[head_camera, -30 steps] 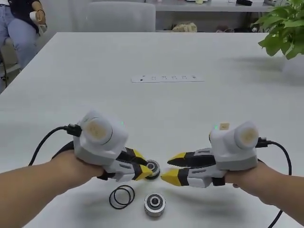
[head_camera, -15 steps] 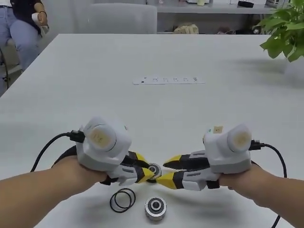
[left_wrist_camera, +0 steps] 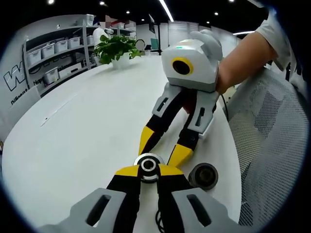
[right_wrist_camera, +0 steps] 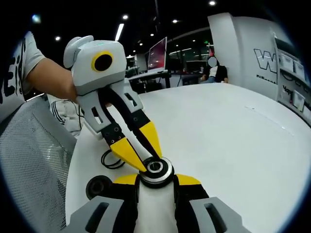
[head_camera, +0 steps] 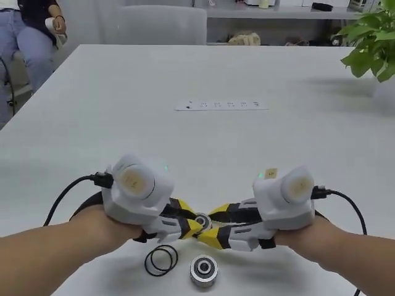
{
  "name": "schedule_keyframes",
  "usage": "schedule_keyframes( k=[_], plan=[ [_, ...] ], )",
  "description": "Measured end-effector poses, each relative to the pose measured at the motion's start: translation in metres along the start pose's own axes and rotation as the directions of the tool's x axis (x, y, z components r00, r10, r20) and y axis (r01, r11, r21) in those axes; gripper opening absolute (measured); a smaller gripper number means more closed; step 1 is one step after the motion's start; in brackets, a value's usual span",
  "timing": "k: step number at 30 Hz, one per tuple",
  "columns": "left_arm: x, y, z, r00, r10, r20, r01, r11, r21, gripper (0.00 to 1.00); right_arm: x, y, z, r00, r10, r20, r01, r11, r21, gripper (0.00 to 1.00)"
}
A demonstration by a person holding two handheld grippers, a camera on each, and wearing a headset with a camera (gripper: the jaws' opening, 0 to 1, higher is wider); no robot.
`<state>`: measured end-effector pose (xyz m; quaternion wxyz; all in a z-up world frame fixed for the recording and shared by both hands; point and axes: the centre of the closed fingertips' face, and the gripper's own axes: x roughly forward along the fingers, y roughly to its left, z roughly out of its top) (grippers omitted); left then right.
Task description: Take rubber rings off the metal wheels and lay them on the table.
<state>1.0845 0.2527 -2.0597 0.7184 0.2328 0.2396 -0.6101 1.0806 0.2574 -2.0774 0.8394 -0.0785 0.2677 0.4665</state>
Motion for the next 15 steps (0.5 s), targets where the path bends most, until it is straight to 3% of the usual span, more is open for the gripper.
schedule_keyframes(
  k=[15],
  plan=[
    [0.0001, 0.0002, 0.0, 1.0, 0.008, 0.002, -0.008, 1.0, -0.003, 0.07, -0.0091, 0.0004, -0.003, 0.9999, -0.005, -0.016, 0.004, 0.999, -0.042, 0.18]
  ],
)
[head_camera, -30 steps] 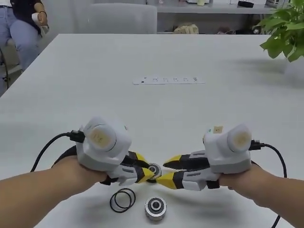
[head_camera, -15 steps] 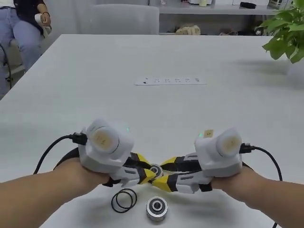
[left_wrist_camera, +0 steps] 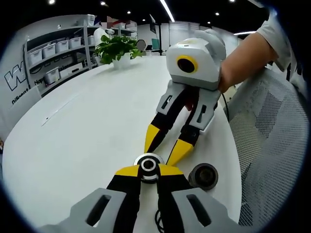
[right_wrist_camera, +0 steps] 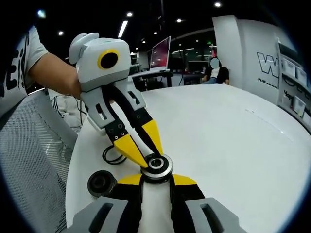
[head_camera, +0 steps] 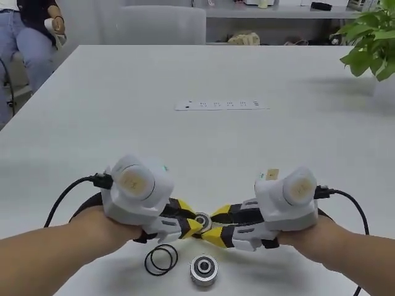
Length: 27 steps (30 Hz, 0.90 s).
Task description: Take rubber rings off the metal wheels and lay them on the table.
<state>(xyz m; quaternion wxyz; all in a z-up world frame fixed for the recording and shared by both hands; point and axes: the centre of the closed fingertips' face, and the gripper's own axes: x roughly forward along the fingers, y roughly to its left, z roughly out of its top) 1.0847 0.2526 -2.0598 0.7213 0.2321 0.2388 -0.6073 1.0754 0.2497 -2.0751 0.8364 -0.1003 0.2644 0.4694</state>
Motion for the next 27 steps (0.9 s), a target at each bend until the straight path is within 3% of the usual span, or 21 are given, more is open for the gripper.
schedule_keyframes(
  k=[6, 17, 27],
  plan=[
    [-0.0001, -0.0002, 0.0, 1.0, 0.001, 0.001, -0.001, 1.0, -0.002, 0.07, -0.0034, -0.0016, -0.0042, 0.9999, -0.001, -0.013, 0.001, 1.0, 0.007, 0.09],
    [-0.0008, 0.0008, -0.0004, 1.0, 0.008, 0.0, -0.008, 1.0, -0.003, 0.07, -0.0029, -0.0027, -0.0049, 0.9995, -0.011, -0.028, 0.012, 1.0, 0.014, 0.02],
    [-0.0006, 0.0008, -0.0005, 0.9998, 0.019, -0.004, -0.019, 1.0, 0.009, 0.07, -0.0056, -0.0054, -0.0047, 0.999, -0.023, -0.038, 0.027, 0.992, 0.122, 0.0]
  ],
)
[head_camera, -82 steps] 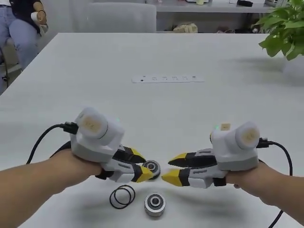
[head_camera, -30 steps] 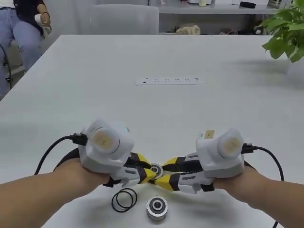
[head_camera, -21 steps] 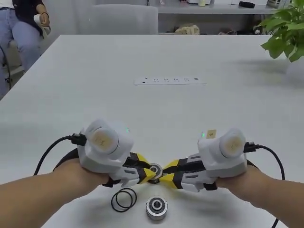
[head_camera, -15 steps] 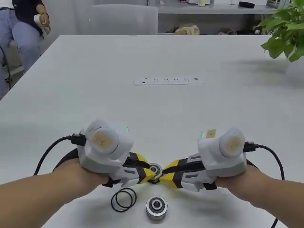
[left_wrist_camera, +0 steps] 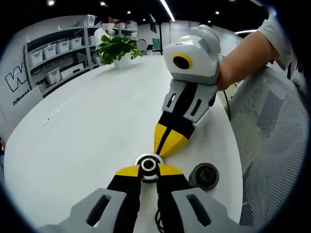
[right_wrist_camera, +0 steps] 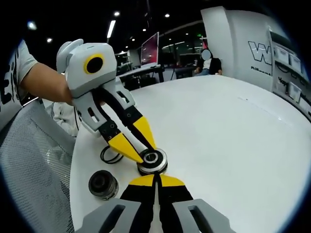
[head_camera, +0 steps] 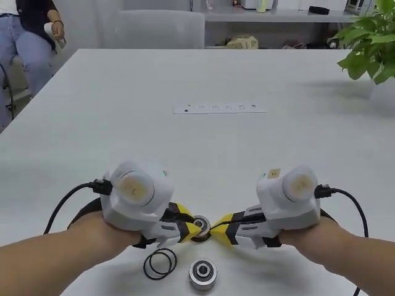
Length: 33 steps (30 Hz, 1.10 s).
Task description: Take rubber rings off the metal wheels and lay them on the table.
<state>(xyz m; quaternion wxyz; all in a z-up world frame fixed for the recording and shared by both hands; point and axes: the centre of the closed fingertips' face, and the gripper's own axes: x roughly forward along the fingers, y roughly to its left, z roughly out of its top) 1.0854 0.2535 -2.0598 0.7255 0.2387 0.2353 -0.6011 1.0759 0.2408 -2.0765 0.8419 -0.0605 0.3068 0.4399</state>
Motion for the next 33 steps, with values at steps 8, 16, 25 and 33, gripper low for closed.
schedule_keyframes(
  k=[8, 16, 25, 33],
  plan=[
    [0.0, 0.0, 0.0, 1.0, 0.002, -0.003, -0.002, 1.0, -0.001, 0.06, -0.005, 0.0, 0.002, 0.9999, 0.008, 0.014, -0.009, 0.997, 0.081, 0.0],
    [0.0, -0.001, 0.0, 1.0, 0.004, -0.006, -0.004, 1.0, -0.008, 0.06, -0.005, -0.003, 0.003, 0.9994, -0.012, 0.032, 0.006, 0.986, 0.169, 0.0],
    [0.0, -0.002, 0.0, 0.9999, 0.004, -0.009, -0.004, 1.0, -0.004, 0.06, -0.005, -0.007, 0.011, 0.9966, -0.029, 0.077, 0.011, 0.975, 0.22, 0.0],
    [0.0, -0.002, 0.0, 0.9998, 0.007, -0.018, -0.007, 1.0, -0.005, 0.06, -0.005, -0.005, 0.015, 0.9957, -0.025, 0.089, 0.003, 0.971, 0.241, 0.0]
  ],
)
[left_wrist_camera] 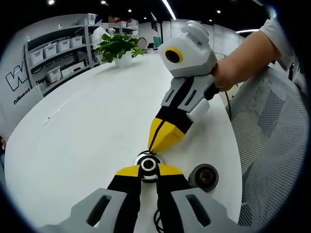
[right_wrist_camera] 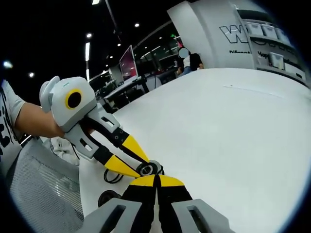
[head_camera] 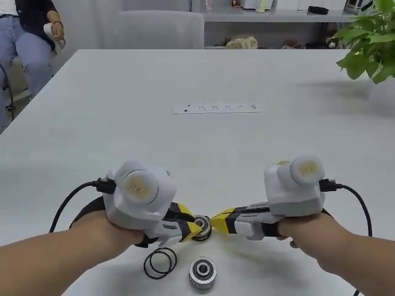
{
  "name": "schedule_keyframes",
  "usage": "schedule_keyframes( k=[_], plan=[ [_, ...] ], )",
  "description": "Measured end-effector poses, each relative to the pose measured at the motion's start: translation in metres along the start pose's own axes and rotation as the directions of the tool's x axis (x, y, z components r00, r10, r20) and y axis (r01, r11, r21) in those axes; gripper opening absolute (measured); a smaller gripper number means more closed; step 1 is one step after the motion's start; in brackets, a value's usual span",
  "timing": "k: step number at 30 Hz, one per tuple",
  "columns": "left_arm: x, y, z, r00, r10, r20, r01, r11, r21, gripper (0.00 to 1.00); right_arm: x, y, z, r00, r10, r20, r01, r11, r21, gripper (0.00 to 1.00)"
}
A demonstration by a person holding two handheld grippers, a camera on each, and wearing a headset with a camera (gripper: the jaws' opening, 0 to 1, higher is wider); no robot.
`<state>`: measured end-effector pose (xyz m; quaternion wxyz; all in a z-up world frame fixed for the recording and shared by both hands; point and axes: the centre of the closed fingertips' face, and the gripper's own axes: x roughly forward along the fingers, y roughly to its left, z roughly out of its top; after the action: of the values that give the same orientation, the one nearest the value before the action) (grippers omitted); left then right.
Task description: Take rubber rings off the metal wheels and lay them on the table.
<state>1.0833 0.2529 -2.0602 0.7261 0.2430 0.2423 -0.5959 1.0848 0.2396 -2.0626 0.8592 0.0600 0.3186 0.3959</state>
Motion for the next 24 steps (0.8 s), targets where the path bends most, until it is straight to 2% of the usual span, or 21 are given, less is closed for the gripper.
schedule_keyframes(
  k=[8, 18, 20, 21, 22, 23, 24],
  plan=[
    [0.001, 0.001, 0.001, 1.0, 0.009, 0.0, -0.009, 1.0, -0.002, 0.06, 0.004, 0.009, 0.003, 0.9998, 0.022, 0.002, -0.022, 0.999, -0.026, 0.0],
    [0.001, 0.0, 0.001, 0.9999, 0.008, 0.006, -0.008, 1.0, 0.0, 0.06, 0.005, 0.012, 0.004, 0.9993, 0.037, 0.005, -0.036, 0.999, -0.036, 0.0],
    [0.001, 0.0, 0.001, 1.0, 0.006, 0.007, -0.006, 1.0, 0.003, 0.06, 0.006, 0.016, 0.006, 0.9986, 0.051, 0.013, -0.05, 0.998, -0.036, 0.0],
    [0.001, 0.0, 0.001, 1.0, 0.007, 0.007, -0.007, 1.0, 0.003, 0.06, 0.008, 0.031, 0.011, 0.9919, 0.123, 0.032, -0.122, 0.992, -0.035, 0.0],
    [0.001, 0.0, 0.001, 1.0, 0.005, 0.005, -0.005, 1.0, 0.002, 0.06, 0.009, 0.022, 0.017, 0.9966, 0.062, 0.055, -0.057, 0.995, -0.082, 0.0],
    [0.002, 0.0, 0.001, 1.0, 0.005, 0.007, -0.005, 1.0, 0.002, 0.06, 0.009, 0.025, 0.013, 0.9974, 0.067, 0.027, -0.065, 0.995, -0.078, 0.0],
    [0.002, 0.001, 0.001, 1.0, 0.005, 0.008, -0.005, 1.0, 0.001, 0.06, 0.01, 0.023, 0.013, 0.9976, 0.065, 0.024, -0.062, 0.995, -0.084, 0.0]
  ],
)
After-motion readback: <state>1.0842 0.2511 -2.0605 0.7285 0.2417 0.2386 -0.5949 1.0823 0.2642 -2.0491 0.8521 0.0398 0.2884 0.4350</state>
